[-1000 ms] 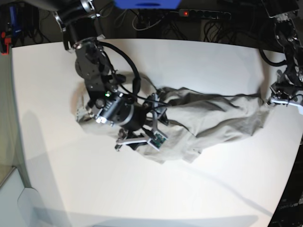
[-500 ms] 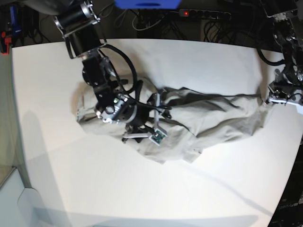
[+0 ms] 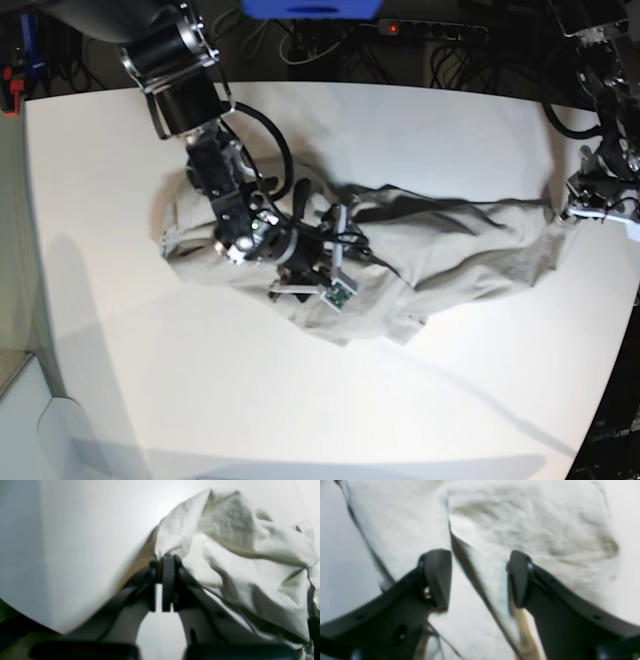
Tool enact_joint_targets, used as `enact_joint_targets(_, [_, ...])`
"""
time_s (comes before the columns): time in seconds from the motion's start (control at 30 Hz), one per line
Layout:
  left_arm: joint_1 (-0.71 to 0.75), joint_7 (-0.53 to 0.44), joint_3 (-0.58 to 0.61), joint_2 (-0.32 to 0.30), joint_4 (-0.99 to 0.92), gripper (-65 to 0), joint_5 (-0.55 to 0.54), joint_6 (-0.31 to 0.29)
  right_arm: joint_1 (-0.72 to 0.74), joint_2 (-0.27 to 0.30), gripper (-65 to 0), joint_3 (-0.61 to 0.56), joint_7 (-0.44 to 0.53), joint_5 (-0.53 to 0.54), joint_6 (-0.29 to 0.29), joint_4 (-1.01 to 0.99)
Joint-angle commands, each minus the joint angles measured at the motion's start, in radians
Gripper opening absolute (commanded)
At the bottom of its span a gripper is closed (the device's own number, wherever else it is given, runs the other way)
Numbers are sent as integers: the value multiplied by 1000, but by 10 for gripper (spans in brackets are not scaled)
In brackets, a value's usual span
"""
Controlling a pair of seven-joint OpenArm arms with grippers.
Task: Layout the t-shirt on the table in an organized manner, then fold the t-shirt properly
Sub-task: 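Move the right gripper onto the shirt's middle to grasp fabric, then drag the grasped fabric with the right gripper away from the left gripper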
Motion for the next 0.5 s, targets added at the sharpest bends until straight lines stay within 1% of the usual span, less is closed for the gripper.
enact_joint_targets(0.0, [-8, -10, -7, -16, 17, -644, -6, 5, 41, -5, -409, 3, 37, 11, 15, -1])
enact_joint_targets(0.07, [-9, -10, -11, -16, 17, -644, -6, 5, 70, -2, -540, 12, 48, 10, 14, -33])
enact_joint_targets(0.13, [-9, -10, -13, -24, 17, -644, -6, 5, 118, 12, -650, 41, 48, 10, 14, -59])
enact_joint_targets(0.17, [-9, -10, -13, -25, 17, -644, -6, 5, 147, 27, -650, 74, 48, 10, 8, -74])
enact_joint_targets(0.23, [-5, -10, -16, -28, 18, -644, -6, 5, 205, 50, -635, 147, 54, 10, -35, -94])
enact_joint_targets(0.27, [-3, -10, -25, -37, 20, -644, -6, 5, 242, 70, -637, 186, 57, 10, -64, -105])
enact_joint_targets(0.33, [-3, -3, -48, -39, 29, -644, -7, 5, 303, 104, -650, 241, 57, 10, -95, -125])
enact_joint_targets(0.47, [-9, -3, -80, -37, 44, -644, -15, 5, 440, 164, -650, 347, 76, 11, -100, -174])
